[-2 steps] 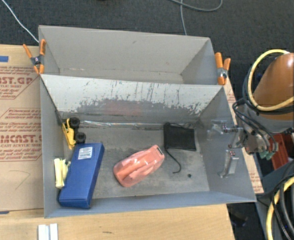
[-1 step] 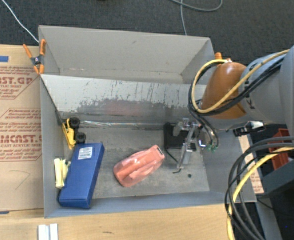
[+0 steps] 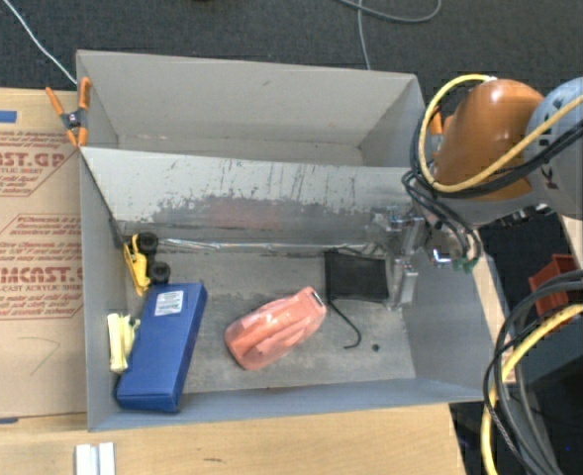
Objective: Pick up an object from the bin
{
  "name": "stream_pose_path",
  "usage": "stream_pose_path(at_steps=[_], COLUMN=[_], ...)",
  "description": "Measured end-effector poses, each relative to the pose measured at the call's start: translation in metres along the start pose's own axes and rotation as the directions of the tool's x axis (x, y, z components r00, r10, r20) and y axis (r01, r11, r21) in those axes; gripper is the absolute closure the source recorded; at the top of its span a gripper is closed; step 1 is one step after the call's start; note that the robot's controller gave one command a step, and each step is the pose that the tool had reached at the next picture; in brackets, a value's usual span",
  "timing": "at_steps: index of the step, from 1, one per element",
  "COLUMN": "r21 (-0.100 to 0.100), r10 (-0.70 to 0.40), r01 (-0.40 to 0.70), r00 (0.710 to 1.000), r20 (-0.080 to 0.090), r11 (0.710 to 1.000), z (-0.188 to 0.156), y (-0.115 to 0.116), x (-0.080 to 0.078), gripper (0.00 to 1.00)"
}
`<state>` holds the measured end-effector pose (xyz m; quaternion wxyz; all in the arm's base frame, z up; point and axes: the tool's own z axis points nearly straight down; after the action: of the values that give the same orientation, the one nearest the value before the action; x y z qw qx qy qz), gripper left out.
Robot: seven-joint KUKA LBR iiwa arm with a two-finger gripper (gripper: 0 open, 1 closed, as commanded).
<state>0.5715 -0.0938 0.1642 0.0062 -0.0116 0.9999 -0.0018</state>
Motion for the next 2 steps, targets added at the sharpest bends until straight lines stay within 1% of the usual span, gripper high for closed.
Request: stream_pose_path(at_steps=[1, 2], r21=[-0.002, 0.001], r10=[0.321, 0.154], r01=[-0.322, -0.154], r00=[0.947, 0.988], r20=[-0.015, 0.001], r11=[0.947, 0.988], z=[0.067, 0.095], y=[0.006, -0.004], x=[0.0, -0.009], gripper=[0.0, 0.0])
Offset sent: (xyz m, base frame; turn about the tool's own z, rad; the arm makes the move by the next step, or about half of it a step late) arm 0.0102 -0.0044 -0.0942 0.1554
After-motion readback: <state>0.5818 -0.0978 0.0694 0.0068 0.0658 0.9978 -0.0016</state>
